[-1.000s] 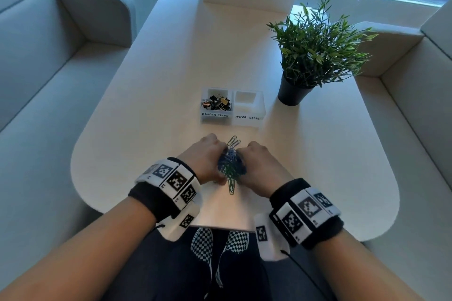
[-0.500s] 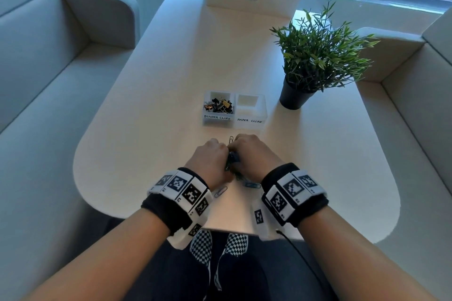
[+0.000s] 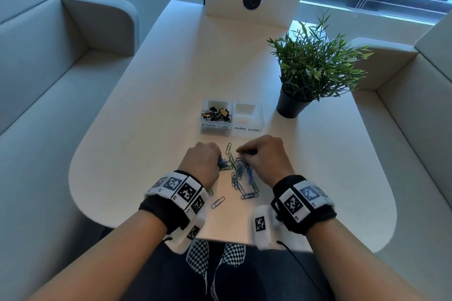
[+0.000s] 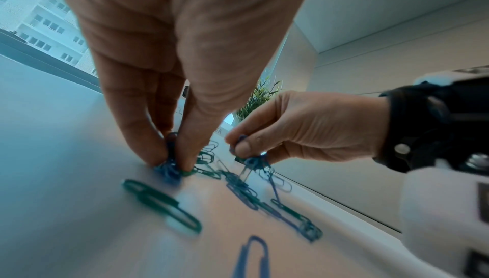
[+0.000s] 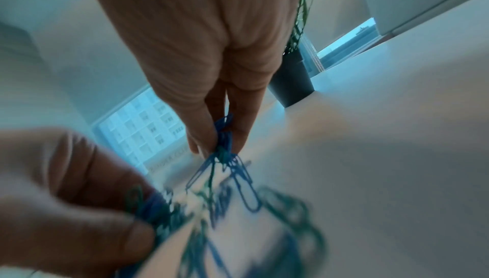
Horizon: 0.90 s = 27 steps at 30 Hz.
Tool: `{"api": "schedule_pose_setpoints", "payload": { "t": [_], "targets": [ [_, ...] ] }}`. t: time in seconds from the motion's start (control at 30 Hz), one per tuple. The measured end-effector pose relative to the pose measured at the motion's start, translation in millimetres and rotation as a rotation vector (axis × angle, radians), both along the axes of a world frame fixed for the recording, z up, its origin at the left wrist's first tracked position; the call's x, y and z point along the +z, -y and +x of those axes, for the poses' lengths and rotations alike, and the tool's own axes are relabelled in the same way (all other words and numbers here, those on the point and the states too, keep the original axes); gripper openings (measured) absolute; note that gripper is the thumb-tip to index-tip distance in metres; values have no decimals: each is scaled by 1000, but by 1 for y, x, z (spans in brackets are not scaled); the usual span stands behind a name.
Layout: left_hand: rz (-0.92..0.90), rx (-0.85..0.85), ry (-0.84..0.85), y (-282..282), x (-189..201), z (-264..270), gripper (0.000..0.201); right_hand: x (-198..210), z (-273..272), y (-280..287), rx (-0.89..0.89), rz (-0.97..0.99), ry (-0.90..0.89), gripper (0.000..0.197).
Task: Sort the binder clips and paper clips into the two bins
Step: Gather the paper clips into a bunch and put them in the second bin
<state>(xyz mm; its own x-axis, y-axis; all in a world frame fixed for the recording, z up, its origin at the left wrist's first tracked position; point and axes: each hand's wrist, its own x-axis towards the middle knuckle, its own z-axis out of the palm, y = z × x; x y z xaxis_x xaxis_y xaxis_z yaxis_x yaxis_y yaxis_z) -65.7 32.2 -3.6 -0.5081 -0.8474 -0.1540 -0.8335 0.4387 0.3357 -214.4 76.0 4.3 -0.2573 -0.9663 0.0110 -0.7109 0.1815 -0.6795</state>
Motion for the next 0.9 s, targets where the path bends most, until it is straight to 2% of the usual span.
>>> {"api": "schedule_pose_setpoints", "payload": {
  "t": [0.17, 0.23, 0.3, 0.43, 0.57, 0.63, 0.73, 0.9],
  "targets": [
    [21, 6, -38, 0, 2, 3, 22, 33, -20, 35, -132, -196, 128, 20],
    [26, -1, -46, -2, 4, 4, 25, 41, -26, 61, -182, -252, 115, 19],
    [33, -1, -65, -3, 6, 7, 25, 38, -28, 81, -179, -237, 41, 17],
    [43, 5, -103, -2, 15, 9, 25, 18, -26, 94, -58, -83, -153, 17],
    [40, 39, -233, 12, 40, -3, 19, 14, -31, 88, -47, -60, -146, 27],
    [-26, 42, -252, 27, 56, -17, 19, 15, -34, 81, -47, -73, -117, 29],
    [-141, 22, -183, 57, 72, -45, 23, 21, -37, 67, -83, -149, -24, 28],
    [-169, -87, 89, 75, 68, -91, 28, 23, -43, 33, -212, -295, 76, 24]
  ]
}}
